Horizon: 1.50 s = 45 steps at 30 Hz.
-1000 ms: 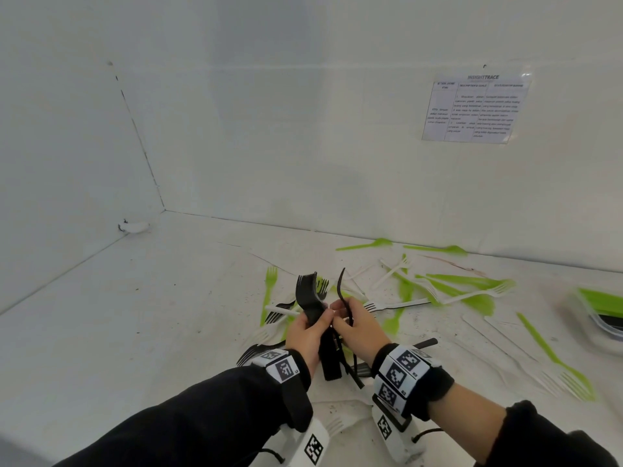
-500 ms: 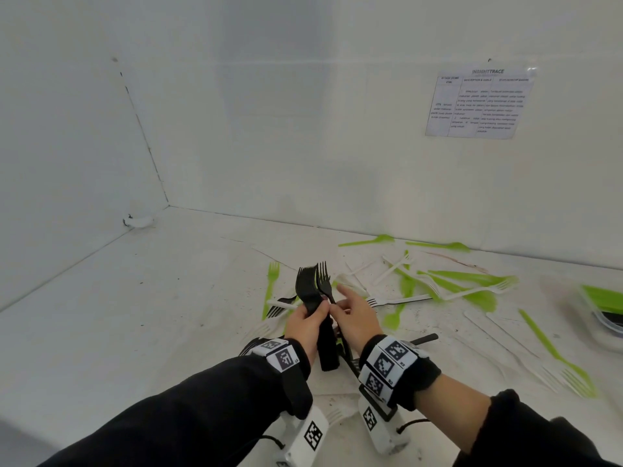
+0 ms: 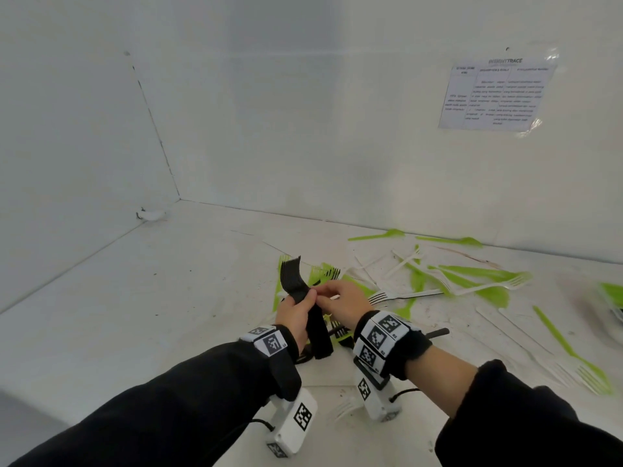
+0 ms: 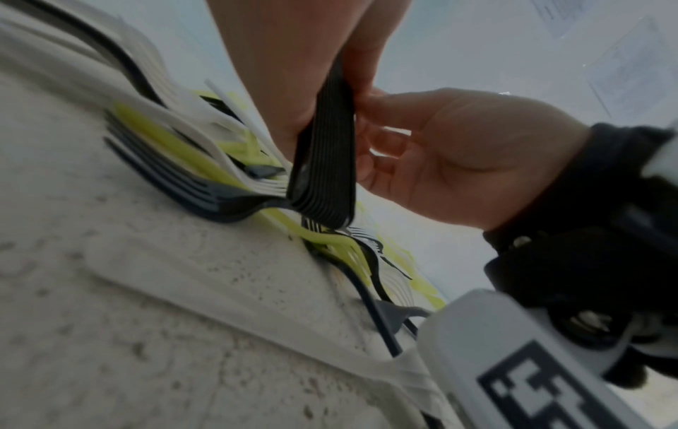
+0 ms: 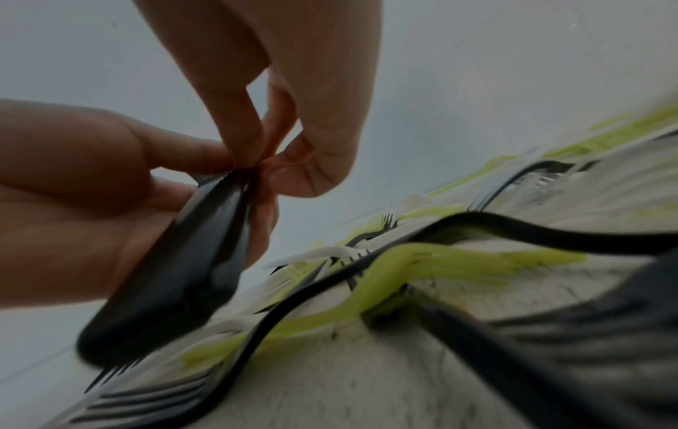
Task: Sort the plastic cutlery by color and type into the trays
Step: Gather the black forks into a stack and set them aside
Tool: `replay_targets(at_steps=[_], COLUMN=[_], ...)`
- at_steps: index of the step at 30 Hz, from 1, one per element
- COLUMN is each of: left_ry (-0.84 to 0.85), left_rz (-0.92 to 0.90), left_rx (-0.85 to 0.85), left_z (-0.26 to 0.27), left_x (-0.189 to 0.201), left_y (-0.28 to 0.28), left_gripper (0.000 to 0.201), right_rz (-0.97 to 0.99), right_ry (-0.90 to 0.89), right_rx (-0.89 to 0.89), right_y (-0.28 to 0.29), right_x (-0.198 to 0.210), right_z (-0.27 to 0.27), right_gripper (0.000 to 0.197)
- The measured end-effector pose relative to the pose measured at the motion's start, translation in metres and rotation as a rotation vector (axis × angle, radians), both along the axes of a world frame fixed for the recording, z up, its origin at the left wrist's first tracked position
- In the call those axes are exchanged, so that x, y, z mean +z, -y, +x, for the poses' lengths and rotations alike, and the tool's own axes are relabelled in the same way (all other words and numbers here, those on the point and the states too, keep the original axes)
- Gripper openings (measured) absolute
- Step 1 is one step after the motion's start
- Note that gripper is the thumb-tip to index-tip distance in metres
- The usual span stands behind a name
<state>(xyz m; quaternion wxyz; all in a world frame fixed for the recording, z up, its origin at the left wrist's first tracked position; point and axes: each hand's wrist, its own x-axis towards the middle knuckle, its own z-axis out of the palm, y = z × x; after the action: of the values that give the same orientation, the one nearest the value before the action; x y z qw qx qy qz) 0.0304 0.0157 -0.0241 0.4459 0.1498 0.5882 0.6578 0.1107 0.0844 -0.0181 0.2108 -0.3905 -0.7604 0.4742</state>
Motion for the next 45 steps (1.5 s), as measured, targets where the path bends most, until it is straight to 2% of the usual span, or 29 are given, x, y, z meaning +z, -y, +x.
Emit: replay_targets(at_steps=[2, 4, 6, 9, 11, 14, 20, 25, 32, 35, 38, 40, 42, 44, 45], left_ry=[-0.006, -0.033, -0.046, -0.022, 0.001, 0.014, 0.02, 0.025, 0.015, 0.031, 0.022, 0.025, 0.027, 0.022, 0.021], left_rz=[0.003, -0.023, -0.044, -0.058, -0.063, -0.066, -0.068, -0.064, -0.06, -0.054, -0.056, -0.051, -0.049, -0.049, -0.044], left_rx=[0.022, 0.063, 0.107, 0.133, 0.124, 0.115, 0.127, 0.138, 0.161, 0.169, 0.165, 0.153, 0.125, 0.1, 0.093], left_z=[-0.008, -0.016, -0.024, -0.032, -0.034, -0.036, -0.04, -0.041, -0.042, -0.041, -0.039, -0.038, -0.036, -0.034, -0.032], left_x=[-0.003, -0.004, -0.005, -0.005, -0.004, -0.001, 0.002, 0.003, 0.001, 0.0, 0.002, 0.003, 0.004, 0.006, 0.008], left_y=[0.003, 0.006, 0.007, 0.01, 0.011, 0.013, 0.012, 0.015, 0.019, 0.021, 0.022, 0.022, 0.022, 0.021, 0.021], left_gripper=[0.019, 0.009, 0.01, 0.01, 0.009, 0.012, 0.013, 0.011, 0.011, 0.013, 0.016, 0.017, 0.016, 0.014, 0.014], right_rz=[-0.018, 0.061, 0.196, 0.309, 0.428, 0.577, 0.679, 0.545, 0.509, 0.494, 0.547, 0.581, 0.546, 0.424, 0.352], right_ry=[0.079, 0.191, 0.331, 0.691, 0.911, 1.021, 0.947, 0.82, 0.82, 0.779, 0.638, 0.484, 0.32, 0.212, 0.221], right_rx=[0.064, 0.042, 0.061, 0.295, 0.394, 0.419, 0.44, 0.386, 0.415, 0.335, 0.084, -0.041, -0.051, 0.057, 0.136], right_y=[-0.007, -0.018, -0.03, -0.037, -0.04, -0.043, -0.054, -0.068, -0.072, -0.079, -0.082, -0.079, -0.072, -0.059, -0.051], right_x=[0.007, 0.014, 0.017, 0.012, 0.004, -0.001, -0.001, 0.003, -0.003, 0.0, 0.007, 0.015, 0.023, 0.027, 0.028], right_z=[-0.007, -0.016, -0.027, -0.048, -0.06, -0.07, -0.071, -0.061, -0.055, -0.052, -0.051, -0.05, -0.05, -0.051, -0.051], right_gripper=[0.023, 0.027, 0.034, 0.043, 0.041, 0.037, 0.037, 0.023, 0.025, 0.022, 0.023, 0.023, 0.021, 0.024, 0.026])
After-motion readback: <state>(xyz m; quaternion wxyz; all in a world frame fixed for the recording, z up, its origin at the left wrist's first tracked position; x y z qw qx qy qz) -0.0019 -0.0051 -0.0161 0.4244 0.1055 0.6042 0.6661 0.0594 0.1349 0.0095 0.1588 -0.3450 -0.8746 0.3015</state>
